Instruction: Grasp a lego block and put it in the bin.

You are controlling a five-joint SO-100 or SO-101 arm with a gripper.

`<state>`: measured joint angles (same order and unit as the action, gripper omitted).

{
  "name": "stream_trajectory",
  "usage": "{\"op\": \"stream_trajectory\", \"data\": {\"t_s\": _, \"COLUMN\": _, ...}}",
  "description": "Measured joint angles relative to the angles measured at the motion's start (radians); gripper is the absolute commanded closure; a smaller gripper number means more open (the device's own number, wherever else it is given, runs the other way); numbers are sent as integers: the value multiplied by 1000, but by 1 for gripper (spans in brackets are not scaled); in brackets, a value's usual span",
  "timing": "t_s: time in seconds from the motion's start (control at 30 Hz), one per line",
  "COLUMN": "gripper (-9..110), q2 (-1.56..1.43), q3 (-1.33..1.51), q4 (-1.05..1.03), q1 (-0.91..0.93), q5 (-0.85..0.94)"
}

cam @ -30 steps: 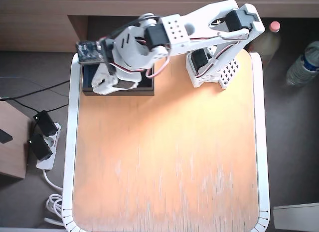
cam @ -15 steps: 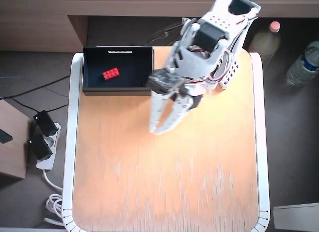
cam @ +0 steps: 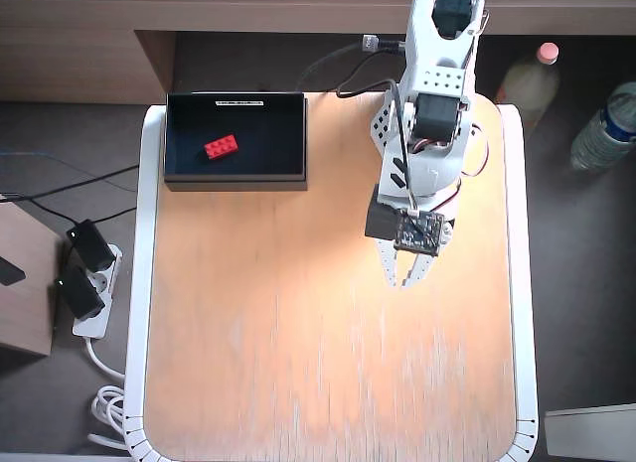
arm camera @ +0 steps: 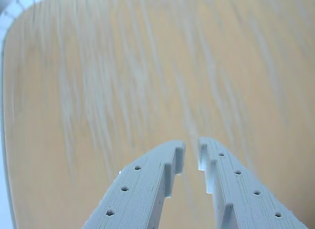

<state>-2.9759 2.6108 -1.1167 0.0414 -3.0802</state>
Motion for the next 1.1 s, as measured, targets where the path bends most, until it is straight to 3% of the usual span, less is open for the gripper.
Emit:
{"op": "stream_trajectory", "data": {"t_s": 0.57, "gripper": 101, "q2": -230, "q3": 393, "q4": 11, "q1": -81, "q5": 25}}
{"op": "stream_trajectory", "data": {"t_s": 1.1, "gripper": 101, "q2": -230, "q3": 408, "q4": -97, "q1": -81, "q5": 63}}
